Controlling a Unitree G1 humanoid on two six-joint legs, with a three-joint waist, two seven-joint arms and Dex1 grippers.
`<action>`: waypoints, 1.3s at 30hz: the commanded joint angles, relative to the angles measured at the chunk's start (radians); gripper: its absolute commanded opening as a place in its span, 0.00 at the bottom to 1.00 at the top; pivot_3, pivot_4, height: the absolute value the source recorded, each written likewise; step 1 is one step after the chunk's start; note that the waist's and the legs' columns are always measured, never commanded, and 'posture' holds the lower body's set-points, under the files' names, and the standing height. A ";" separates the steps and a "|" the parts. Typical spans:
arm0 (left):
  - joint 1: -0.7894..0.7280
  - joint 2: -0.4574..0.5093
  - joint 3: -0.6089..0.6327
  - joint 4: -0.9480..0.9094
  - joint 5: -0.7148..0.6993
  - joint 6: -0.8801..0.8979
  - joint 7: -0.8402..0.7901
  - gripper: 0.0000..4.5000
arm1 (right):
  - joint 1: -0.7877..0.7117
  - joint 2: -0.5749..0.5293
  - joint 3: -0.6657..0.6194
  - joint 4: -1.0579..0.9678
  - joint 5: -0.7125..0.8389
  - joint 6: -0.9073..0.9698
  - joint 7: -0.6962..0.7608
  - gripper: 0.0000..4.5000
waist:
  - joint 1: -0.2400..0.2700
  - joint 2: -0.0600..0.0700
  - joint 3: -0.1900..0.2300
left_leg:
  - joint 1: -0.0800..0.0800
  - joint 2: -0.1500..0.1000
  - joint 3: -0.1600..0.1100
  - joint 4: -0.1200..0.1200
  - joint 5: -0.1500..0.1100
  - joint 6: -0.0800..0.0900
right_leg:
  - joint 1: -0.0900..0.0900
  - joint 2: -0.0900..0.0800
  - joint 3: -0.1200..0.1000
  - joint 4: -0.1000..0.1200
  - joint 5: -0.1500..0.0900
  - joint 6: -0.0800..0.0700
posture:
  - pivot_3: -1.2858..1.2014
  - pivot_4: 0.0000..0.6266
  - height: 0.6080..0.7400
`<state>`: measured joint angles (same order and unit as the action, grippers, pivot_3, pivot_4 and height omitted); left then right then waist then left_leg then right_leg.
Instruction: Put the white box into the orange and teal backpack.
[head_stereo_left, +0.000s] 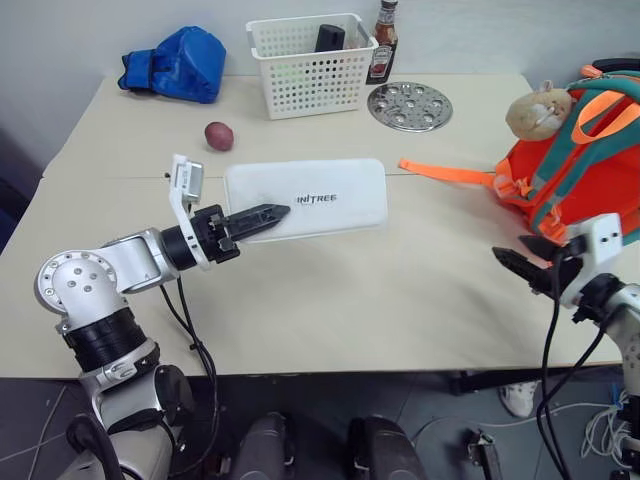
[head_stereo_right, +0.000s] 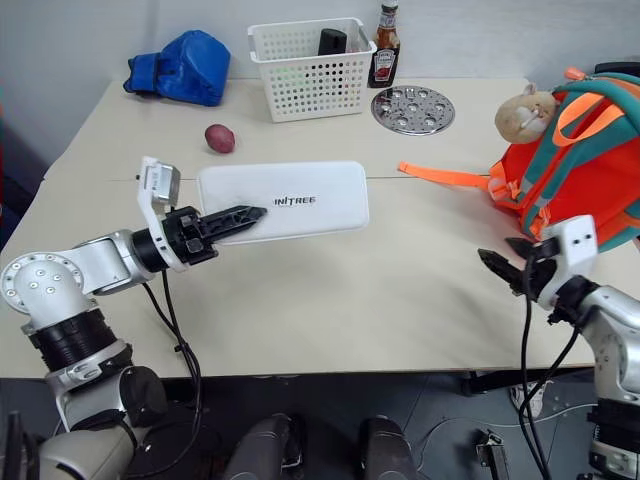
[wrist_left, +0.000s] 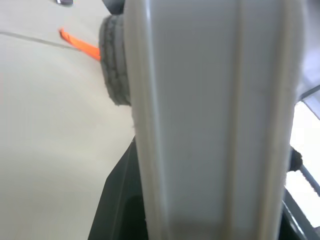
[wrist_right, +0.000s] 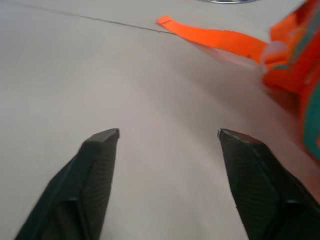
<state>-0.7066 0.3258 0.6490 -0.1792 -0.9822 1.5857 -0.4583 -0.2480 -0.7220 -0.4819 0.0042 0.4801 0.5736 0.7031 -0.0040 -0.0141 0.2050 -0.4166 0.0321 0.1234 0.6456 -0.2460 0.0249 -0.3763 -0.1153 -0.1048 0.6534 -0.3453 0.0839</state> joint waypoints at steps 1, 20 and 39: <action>0.025 -0.017 0.103 -0.129 -0.081 -0.049 0.072 0.30 | -0.094 -0.028 -0.095 0.035 0.040 0.037 -0.098 0.95 | -0.004 0.000 0.000 | 0.000 0.000 0.001 0.000 0.000 0.000 | 0.000 0.000 0.000 0.000 0.000 0.000 | 0.52 0.24 1.00; 0.102 0.085 -0.016 -0.203 -0.327 -0.219 0.245 0.30 | -0.696 0.058 0.150 0.823 -0.166 -0.294 -0.130 0.99 | -0.022 -0.001 0.001 | -0.002 0.000 0.000 0.000 0.002 0.000 | -0.002 0.002 0.000 -0.001 0.000 0.000 | 0.52 0.24 1.00; 0.163 0.226 -0.162 -0.128 -0.417 -0.426 0.269 0.30 | -0.746 0.131 0.074 0.883 -0.129 -0.438 -0.260 0.99 | -0.026 0.000 0.001 | -0.004 0.000 -0.002 -0.001 0.004 -0.001 | -0.001 0.003 0.001 -0.006 0.000 0.001 | 0.52 0.24 1.00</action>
<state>-0.5279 0.5323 0.4807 -0.2955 -1.3798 1.2004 -0.1658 -0.9497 -0.5859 -0.3810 0.8566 0.3383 0.1891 0.4589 -0.0296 -0.0144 0.2059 -0.4211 0.0321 0.1218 0.6442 -0.2420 0.0242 -0.3780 -0.1123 -0.1036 0.6480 -0.3449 0.0845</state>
